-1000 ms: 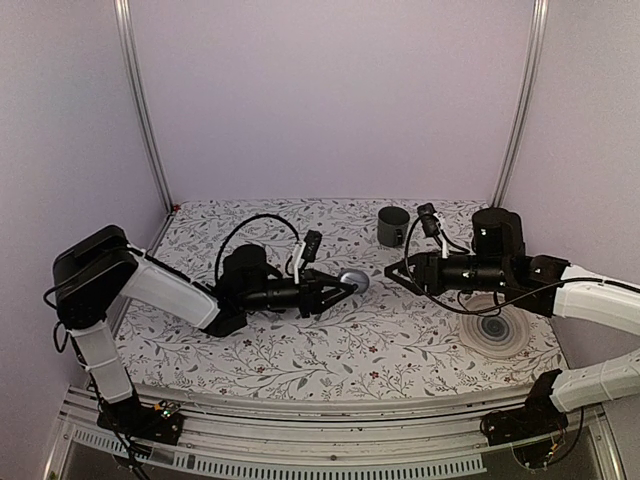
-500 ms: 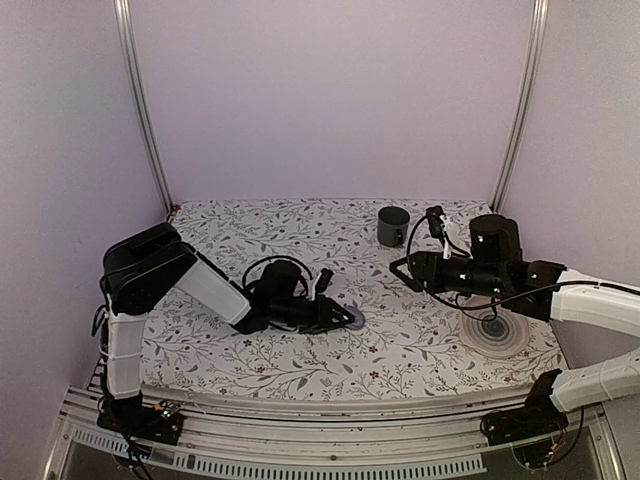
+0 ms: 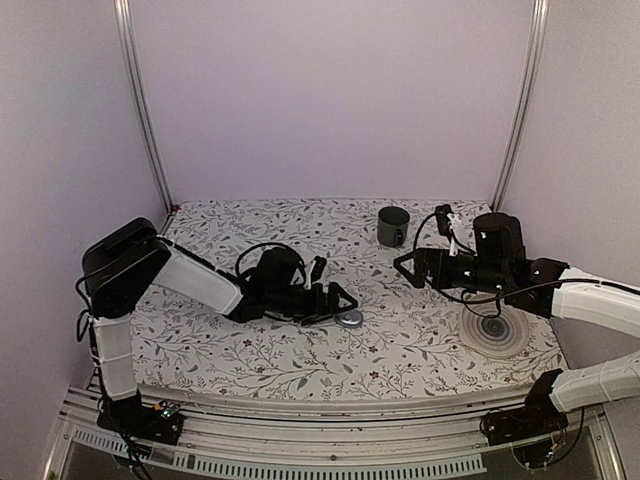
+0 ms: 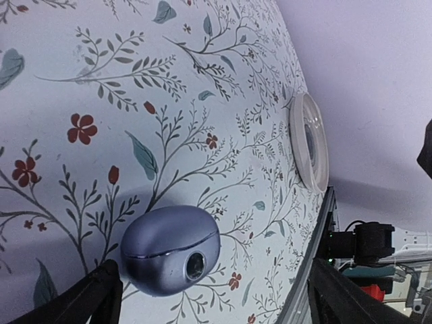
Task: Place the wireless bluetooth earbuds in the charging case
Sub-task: Place the charging case with the earbuds at the corner of the board.
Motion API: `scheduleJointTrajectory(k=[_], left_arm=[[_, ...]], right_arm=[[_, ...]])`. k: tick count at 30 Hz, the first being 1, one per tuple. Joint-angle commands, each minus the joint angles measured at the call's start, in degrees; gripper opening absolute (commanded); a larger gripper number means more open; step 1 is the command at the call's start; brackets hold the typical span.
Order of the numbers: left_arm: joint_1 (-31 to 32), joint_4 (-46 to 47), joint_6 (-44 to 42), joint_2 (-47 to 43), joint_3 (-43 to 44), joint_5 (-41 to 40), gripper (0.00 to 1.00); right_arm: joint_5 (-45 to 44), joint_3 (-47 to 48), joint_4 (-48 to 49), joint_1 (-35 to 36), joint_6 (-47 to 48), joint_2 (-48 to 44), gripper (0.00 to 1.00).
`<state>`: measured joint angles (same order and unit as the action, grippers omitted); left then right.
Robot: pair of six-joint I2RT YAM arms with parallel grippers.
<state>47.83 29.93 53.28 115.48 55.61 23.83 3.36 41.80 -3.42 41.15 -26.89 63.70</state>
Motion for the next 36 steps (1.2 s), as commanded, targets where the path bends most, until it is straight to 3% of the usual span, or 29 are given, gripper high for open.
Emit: scheduleJointTrajectory(k=[1, 10, 15, 19, 24, 30, 36], left_arm=[[1.17, -12.42, -7.55, -5.63, 2.68, -5.58, 0.96], [0.31, -19.44, -18.34, -21.88, -0.49, -16.77, 0.96], [-7.86, -19.47, -20.91, -32.45, -4.31, -21.01, 0.96], [-15.94, -24.03, -20.42, -35.41, -4.25, -24.01, 0.96], [-21.71, -27.89, -22.58, -36.69, -4.71, -32.31, 0.96], [-27.71, -11.29, -29.62, -43.99, -18.25, -39.95, 0.96], [-35.47, -7.78, -35.42, -43.21, -23.98, -49.01, 0.96]], right_arm=[[-1.61, -1.04, -1.33, -4.1, 1.45, -2.23, 0.99], [-2.93, -5.73, -0.6, -17.31, 2.1, -7.41, 0.99], [-9.94, -11.58, 7.76, -26.9, 6.42, -9.58, 0.99], [-11.94, -17.65, 20.53, -34.74, 11.73, -9.73, 0.99], [-11.65, -20.34, 33.01, -43.02, 17.04, -0.56, 0.99], [-10.47, -27.83, 60.29, -43.95, 20.8, 11.23, 0.99], [-5.56, -30.86, 79.92, -43.63, 23.36, 22.12, 1.0]])
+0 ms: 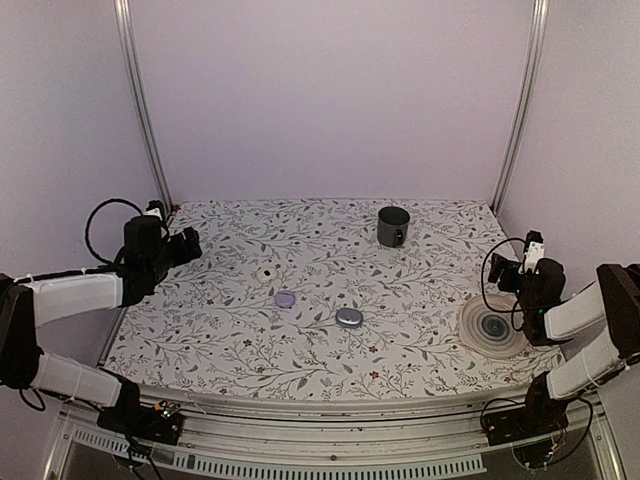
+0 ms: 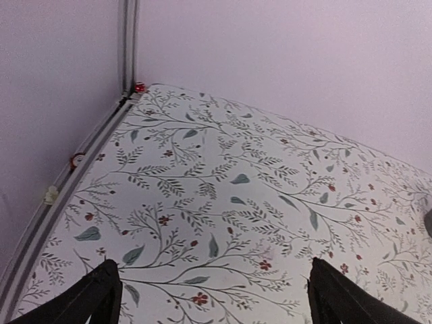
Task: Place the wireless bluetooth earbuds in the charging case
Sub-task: Place the charging case with the earbuds at the corner of the board, then reset both arms
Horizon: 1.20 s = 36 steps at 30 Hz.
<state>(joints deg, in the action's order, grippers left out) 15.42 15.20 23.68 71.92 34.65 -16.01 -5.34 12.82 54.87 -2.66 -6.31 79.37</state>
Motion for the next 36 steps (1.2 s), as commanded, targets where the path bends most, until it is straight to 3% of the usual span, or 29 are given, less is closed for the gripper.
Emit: scheduleJointTrajectory(k=[1, 4, 10, 12, 15, 17, 20, 23, 26, 29, 36], left_arm=[[-3.64, 9.21, -6.84, 0.3, -4.48, -10.39, 0.96], [-4.77, 17.33, -10.93, 0.08, -8.1, -14.37, 0.96], [-5.62, 34.85, -20.5, 4.49, -13.45, -22.79, 0.96], [-5.62, 46.58, -22.9, 6.82, -17.96, -24.0, 0.96], [-5.68, 72.52, -26.76, 13.44, -27.38, -19.19, 0.96], [-4.49, 80.5, -29.87, 16.68, -28.82, -19.02, 0.96], [-4.41, 74.28, -31.78, 16.0, -26.91, -10.86, 0.96], [-6.14, 72.47, -30.82, 15.49, -26.82, -6.63, 0.96], [-9.64, 74.29, -30.45, 18.47, -26.84, 4.63, 0.96], [-9.98, 65.29, -28.8, 16.8, -23.59, 3.89, 0.96], [-10.78, 64.46, -28.02, 17.41, -22.63, 3.88, 0.96]], right_arm=[[4.71, -2.86, 26.74, 0.92, 3.84, 8.62, 0.99], [4.86, 1.19, 18.55, 1.95, 7.51, 8.43, 0.99], [4.89, 1.28, 18.18, 1.91, 7.63, 8.48, 0.99], [4.9, 1.33, 18.14, 1.95, 7.62, 8.43, 0.99], [4.9, 1.22, 18.33, 1.95, 7.71, 8.43, 0.99], [4.9, 1.2, 18.29, 1.94, 7.71, 8.43, 0.99], [5.24, 1.35, 18.02, 1.99, 7.71, 8.53, 0.99], [5.33, 1.42, 17.92, 1.93, 7.8, 8.53, 0.99], [5.34, 1.42, 17.97, 1.95, 7.8, 8.52, 0.99], [5.35, 1.42, 18.03, 1.95, 7.8, 8.43, 0.99], [5.67, 1.42, 17.99, 1.95, 7.89, 8.52, 0.99]])
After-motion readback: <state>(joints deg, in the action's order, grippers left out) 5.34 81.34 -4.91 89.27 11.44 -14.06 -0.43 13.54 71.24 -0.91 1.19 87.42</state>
